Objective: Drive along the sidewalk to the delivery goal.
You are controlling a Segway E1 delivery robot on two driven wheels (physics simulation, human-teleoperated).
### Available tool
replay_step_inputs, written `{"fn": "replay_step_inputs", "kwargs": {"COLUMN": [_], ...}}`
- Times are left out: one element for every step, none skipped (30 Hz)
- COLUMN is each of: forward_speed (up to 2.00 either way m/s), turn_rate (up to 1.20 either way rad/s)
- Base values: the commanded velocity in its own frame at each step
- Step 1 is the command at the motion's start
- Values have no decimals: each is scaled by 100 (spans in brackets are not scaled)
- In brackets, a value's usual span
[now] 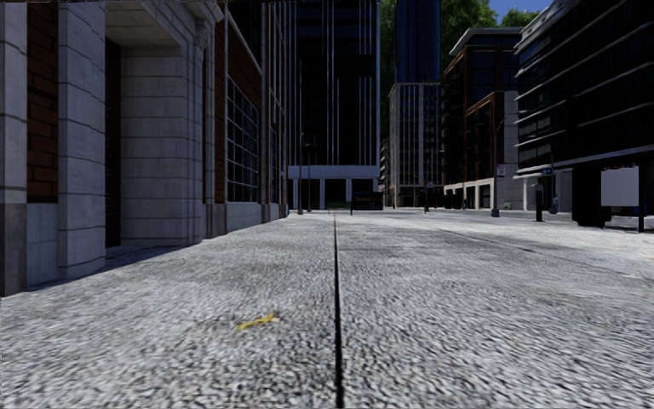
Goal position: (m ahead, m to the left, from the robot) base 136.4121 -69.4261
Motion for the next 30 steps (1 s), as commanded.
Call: {"fn": "replay_step_inputs", "kwargs": {"forward_speed": [200, 200, 200, 200, 200, 200, 200, 200, 200, 200, 200, 200, 200, 200, 200, 200, 200, 200, 200, 200, 200, 200, 200, 200, 200, 200, 200, 200, 200, 200], "turn_rate": [-87, -87, -87, -87, -87, -87, -87, -87, -87, -87, -87, -87, -87, -87, -87, -83, -80, -13, 0, 0, 0, 0, 0, 0, 0, 0, 0, 0, 0, 0]}}
